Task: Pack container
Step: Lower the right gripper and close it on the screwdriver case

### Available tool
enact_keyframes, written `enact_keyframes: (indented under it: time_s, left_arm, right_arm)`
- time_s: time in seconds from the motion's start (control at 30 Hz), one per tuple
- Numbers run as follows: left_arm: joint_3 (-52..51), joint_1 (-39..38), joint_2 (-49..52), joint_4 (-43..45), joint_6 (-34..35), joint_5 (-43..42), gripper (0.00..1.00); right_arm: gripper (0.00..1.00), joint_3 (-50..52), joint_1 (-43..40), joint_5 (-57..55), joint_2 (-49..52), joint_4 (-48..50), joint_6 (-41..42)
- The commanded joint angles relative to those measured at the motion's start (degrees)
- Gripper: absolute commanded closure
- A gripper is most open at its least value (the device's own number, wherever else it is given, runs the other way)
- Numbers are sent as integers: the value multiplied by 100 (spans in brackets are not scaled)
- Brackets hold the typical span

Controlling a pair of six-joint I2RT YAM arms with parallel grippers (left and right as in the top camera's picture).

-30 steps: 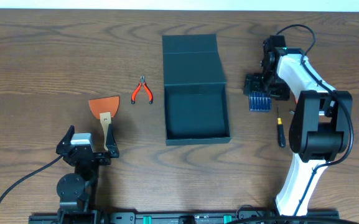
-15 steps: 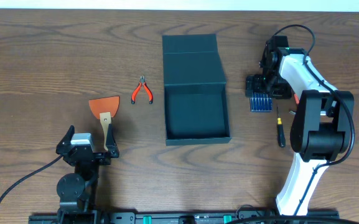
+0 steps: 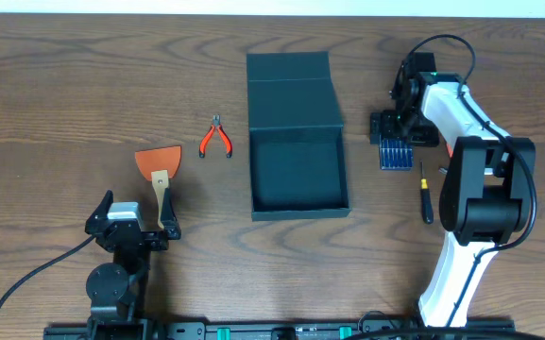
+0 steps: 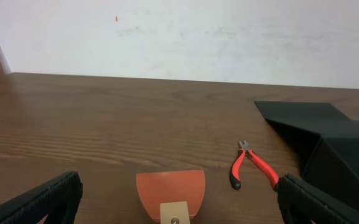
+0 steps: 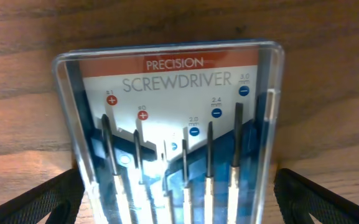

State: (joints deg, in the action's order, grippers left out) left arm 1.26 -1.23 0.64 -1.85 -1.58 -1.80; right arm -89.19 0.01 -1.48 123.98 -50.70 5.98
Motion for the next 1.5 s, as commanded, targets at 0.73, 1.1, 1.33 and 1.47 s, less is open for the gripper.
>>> enact_keyframes:
  time_s: [0.73,1.1,1.33,1.47]
  left_arm:
    - [-101,15,-2,-210,-76,28,1]
    - [-101,15,-2,-210,-76,28,1]
    - [-101,15,-2,-210,-76,28,1]
    - [-101,15,-2,-210,-76,28,1]
  right_arm:
    - [1,81,201,-321,278,-11,365]
    - [1,81,184,-321,278,-7,361]
    - [1,81,184,-321,278,-20,358]
    - [1,81,184,-323,278,-63,358]
